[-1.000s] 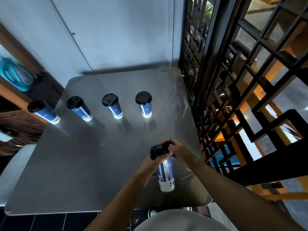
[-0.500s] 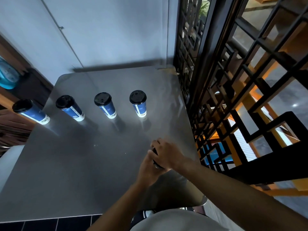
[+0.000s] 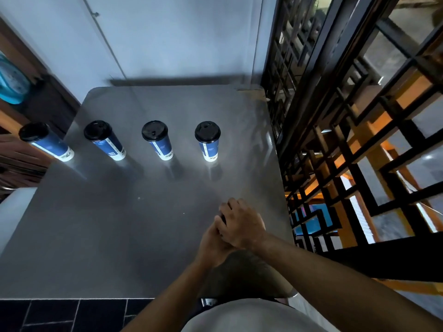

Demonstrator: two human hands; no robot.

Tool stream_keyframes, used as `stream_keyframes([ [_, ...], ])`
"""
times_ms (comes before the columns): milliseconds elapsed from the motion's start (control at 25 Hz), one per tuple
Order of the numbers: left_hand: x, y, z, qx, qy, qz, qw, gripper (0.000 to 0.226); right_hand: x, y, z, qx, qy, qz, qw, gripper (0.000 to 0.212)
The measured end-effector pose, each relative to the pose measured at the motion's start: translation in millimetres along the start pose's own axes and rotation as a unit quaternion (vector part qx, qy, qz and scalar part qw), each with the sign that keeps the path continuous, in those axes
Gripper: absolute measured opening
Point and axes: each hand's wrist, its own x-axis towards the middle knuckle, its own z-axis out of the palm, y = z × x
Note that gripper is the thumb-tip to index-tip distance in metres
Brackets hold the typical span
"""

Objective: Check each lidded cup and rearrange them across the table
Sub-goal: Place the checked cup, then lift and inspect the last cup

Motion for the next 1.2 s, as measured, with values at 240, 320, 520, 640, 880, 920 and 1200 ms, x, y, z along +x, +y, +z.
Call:
stream_keyframes([
  [240,1.9,2.2,3.8,-0.152,0.020,-0.098,0.983,0.053,-0.8,-3.0,-3.5,0.025,0.013,0.021,0.999,0.038],
  [320,-3.1,-2.8,6.0,-0.161,0.047,-0.144,0.975,0.049,-0.6,-3.7,-4.9,0.034,0.002,0.031,0.999,0.038],
  [520,-2.6,-3.1,6.1,-0.278,0.124,-0.175,0.936,0.097,9.9,5.2,-19.3,0.215,-0.074,0.076,0.971,0.036],
  [640,-2.1,-1.0,-8.4,-0.431,0.155,-0.252,0.852,0.076,16.5,22.0,-33.9,0.377,-0.091,0.110,0.915,0.023],
  [880,4.1,13.3,-54.0,-0.583,0.126,-0.324,0.734,0.033,20.9,27.1,-45.9,0.620,-0.084,0.237,0.743,0.013],
  [920,7.4,14.7,-57.2,-0.602,0.120,-0.341,0.712,0.040,20.3,27.8,-44.6,0.627,-0.087,0.248,0.734,0.015],
  [1200,24.8,5.0,-55.4,-0.756,0.039,-0.384,0.529,0.095,8.3,30.2,-20.2,0.640,-0.095,0.345,0.680,0.019],
])
